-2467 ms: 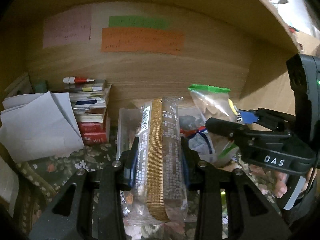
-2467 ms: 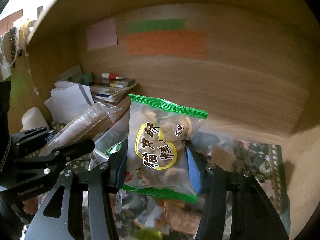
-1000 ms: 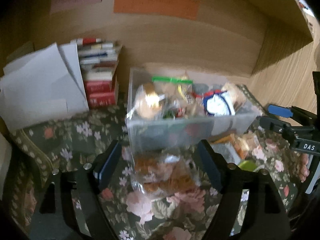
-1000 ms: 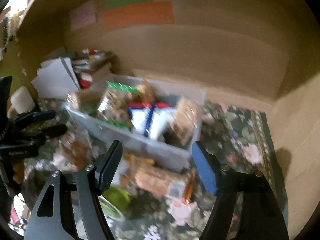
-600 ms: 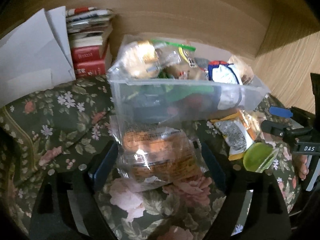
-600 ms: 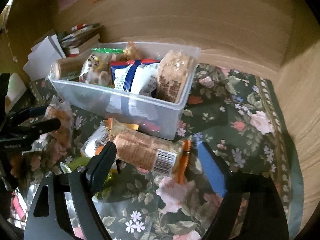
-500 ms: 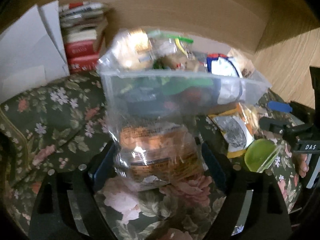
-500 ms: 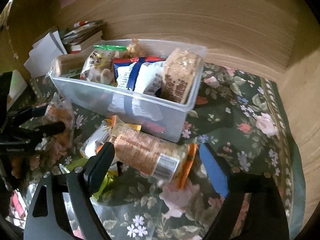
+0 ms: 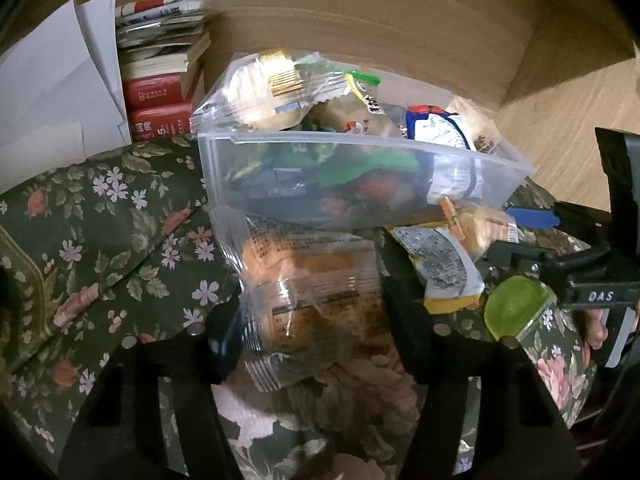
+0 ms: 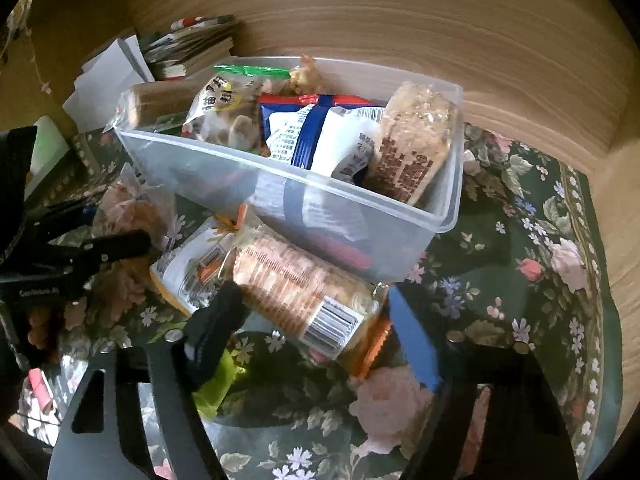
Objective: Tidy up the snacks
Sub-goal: 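Grasp the clear bag of orange snacks with the left tool while the right tool grasps the barcoded pastry pack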
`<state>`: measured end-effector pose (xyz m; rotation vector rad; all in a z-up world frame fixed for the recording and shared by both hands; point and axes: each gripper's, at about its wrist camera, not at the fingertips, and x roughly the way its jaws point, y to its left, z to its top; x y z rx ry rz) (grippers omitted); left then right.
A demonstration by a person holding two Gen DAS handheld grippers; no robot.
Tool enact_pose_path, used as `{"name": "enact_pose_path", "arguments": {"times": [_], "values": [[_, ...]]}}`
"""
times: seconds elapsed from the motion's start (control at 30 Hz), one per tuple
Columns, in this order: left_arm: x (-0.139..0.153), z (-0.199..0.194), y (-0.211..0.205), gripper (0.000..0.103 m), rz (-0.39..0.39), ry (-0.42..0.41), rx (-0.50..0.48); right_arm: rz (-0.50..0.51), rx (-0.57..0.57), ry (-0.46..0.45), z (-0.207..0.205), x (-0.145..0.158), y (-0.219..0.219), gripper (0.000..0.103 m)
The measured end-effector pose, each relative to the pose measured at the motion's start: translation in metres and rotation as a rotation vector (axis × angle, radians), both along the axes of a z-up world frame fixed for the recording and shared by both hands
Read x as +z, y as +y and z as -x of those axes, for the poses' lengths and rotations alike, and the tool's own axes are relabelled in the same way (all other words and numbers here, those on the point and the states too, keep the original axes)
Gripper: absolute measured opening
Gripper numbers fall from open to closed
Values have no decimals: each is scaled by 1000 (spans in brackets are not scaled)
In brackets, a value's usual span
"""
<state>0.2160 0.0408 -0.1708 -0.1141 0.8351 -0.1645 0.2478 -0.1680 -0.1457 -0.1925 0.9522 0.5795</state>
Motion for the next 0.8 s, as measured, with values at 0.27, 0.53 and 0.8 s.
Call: {"name": "enact_pose_path", "arguments": {"times": [0.27,0.53,0.8], "values": [[10,25,9,59,-13,-41,5,53,-2,-10,13,8,-15,53],[29,44,18,59,8,-93,25,72,39,-64,3,14,10,56],[36,54,21,59,14,-106,32,59,92,-1,-8,3,22,63]]}}
